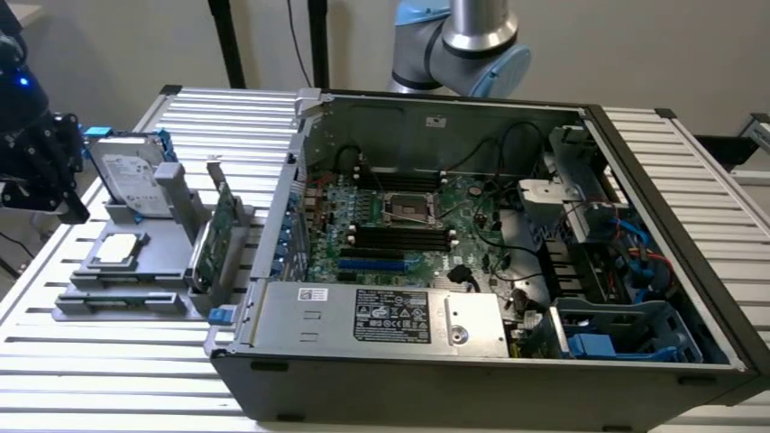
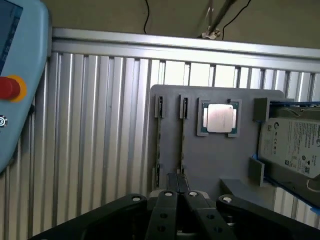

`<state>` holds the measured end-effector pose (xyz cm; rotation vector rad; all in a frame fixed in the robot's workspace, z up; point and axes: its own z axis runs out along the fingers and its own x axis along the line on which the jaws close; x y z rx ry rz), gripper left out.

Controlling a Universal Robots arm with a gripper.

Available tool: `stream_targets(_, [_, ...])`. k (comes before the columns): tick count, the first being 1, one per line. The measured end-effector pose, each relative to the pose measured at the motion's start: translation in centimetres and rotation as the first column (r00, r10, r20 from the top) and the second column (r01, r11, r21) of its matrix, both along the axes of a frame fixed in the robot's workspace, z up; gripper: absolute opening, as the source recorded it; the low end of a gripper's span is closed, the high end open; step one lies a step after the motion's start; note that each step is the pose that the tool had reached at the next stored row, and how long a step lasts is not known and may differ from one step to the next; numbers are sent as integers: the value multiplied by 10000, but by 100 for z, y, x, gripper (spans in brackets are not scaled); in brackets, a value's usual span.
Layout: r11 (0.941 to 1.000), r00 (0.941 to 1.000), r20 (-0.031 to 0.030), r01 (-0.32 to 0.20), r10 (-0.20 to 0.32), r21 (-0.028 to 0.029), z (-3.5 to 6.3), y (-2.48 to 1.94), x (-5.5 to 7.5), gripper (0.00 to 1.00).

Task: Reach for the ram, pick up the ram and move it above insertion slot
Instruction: 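Pick up the ram and move it above insertion slot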

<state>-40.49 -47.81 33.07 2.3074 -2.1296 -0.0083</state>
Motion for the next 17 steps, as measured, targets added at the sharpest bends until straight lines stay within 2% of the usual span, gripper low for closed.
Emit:
stream_targets(5, [10000,10000,0,-28,28,12,0,-14,0,12])
stream_targets(6, [10000,10000,0,-29,29,17,-1,-18,0,18])
stream_targets(7, [10000,10000,-1,-30,30,20,-2,-21,0,18])
stream_targets(9, [10000,10000,2,-34,34,31,-11,-26,0,30])
stream_targets(10, [10000,10000,2,-37,37,36,-19,-28,0,30])
stream_targets(11, [10000,10000,-1,-43,43,39,-29,-30,0,36])
stream_targets(17, [9999,9999,0,-103,103,77,-132,-46,1,36])
